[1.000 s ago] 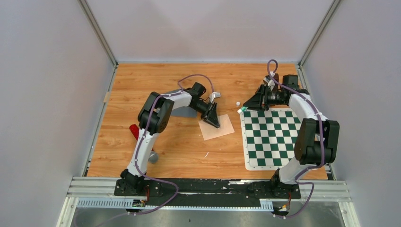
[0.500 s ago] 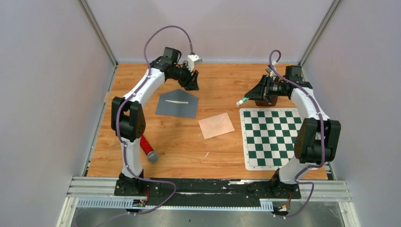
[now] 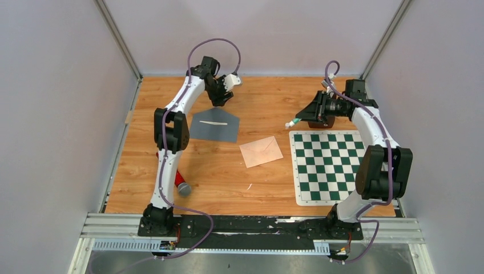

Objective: Place the letter into the envelope and seal it
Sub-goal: Adjust the envelope.

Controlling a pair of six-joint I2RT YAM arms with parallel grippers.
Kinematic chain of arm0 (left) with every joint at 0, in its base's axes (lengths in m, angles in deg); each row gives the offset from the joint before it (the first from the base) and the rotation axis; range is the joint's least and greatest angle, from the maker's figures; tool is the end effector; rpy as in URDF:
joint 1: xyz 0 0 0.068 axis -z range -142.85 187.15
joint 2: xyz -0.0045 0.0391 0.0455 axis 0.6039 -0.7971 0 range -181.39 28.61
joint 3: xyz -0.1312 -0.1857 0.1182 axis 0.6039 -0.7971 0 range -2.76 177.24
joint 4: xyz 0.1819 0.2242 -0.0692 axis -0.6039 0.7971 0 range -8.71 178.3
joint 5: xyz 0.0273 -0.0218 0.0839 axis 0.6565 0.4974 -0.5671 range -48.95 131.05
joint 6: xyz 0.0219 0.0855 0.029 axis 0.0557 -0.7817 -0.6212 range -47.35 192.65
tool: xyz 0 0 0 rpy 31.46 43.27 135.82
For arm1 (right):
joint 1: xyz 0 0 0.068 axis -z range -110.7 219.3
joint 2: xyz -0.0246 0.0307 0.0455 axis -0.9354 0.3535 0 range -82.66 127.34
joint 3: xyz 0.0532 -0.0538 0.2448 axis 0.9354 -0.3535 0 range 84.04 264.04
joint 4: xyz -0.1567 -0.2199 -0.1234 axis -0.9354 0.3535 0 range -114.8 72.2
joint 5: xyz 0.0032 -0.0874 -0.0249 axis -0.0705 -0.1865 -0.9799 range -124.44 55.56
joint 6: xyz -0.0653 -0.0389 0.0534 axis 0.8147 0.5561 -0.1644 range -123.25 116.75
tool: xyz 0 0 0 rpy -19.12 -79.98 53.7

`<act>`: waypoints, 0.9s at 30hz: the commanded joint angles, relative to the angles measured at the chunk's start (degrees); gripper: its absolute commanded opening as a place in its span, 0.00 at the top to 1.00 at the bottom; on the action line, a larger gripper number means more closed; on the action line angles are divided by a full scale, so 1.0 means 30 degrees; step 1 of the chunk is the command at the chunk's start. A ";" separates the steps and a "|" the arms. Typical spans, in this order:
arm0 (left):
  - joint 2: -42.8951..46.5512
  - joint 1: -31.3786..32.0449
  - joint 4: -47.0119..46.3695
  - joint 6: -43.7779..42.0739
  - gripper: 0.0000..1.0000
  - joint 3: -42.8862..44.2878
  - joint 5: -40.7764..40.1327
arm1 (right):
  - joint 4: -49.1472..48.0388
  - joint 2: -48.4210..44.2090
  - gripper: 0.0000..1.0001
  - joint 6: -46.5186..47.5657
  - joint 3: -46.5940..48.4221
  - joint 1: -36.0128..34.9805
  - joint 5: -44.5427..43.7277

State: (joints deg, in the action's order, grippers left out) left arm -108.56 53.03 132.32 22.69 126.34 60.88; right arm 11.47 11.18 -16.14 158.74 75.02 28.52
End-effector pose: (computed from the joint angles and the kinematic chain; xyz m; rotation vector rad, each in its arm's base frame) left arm 0.5382 -0.1825 0.1701 1.4722 2.0498 -0.2172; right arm 0.3922 0.0356 0.2316 -0.0595 2.2894 1.4188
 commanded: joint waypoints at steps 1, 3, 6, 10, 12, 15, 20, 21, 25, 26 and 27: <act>-0.2421 -0.0769 0.4764 -0.0945 0.34 0.4086 0.1894 | -0.0040 -0.1112 1.00 0.0718 -0.0177 0.0116 -0.0039; -0.2620 -0.0805 0.5716 -0.1900 0.34 0.4060 0.2215 | 0.0103 -0.1106 1.00 0.0818 -0.0172 0.0116 -0.0039; -0.2531 -0.0847 0.6458 -0.2553 0.35 0.3550 0.2160 | 0.0098 -0.1023 1.00 0.0867 -0.0143 0.0116 -0.0017; -0.2508 -0.1044 0.7397 -0.2473 0.38 0.3499 0.2382 | 0.0103 -0.0877 1.00 0.0867 -0.0057 0.0117 -0.0017; -0.2334 -0.1144 0.7370 -0.2025 0.40 0.3488 0.2382 | 0.0097 -0.0793 1.00 0.0838 -0.0048 0.0116 0.0019; -0.1726 -0.1564 0.6567 -0.0953 0.40 0.3408 0.2757 | 0.0112 -0.0826 1.00 0.0829 -0.0080 0.0116 0.0028; -0.0538 -0.2719 0.6230 0.0719 0.37 0.3542 0.4347 | 0.0097 -0.0977 1.00 0.0866 -0.0409 0.0116 0.0051; -0.0465 -0.3090 0.6438 0.0907 0.35 0.3546 0.4954 | 0.0104 -0.1027 1.00 0.0889 -0.0495 0.0116 0.0049; -0.0206 -0.4035 0.6817 0.2304 0.31 0.2724 0.7000 | 0.0070 -0.1177 1.00 0.0918 -0.0820 0.0116 -0.0038; -0.0226 -0.4122 0.6858 0.2417 0.31 0.2288 0.7372 | 0.0068 -0.1195 1.00 0.0925 -0.0857 0.0116 -0.0039; -0.0292 -0.4231 0.7025 0.2509 0.30 0.2099 0.7922 | 0.0071 -0.1186 1.00 0.0911 -0.0877 0.0116 -0.0021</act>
State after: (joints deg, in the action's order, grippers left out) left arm -113.69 42.39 151.69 25.99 134.71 75.96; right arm 12.45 9.92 -14.69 156.35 75.02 28.01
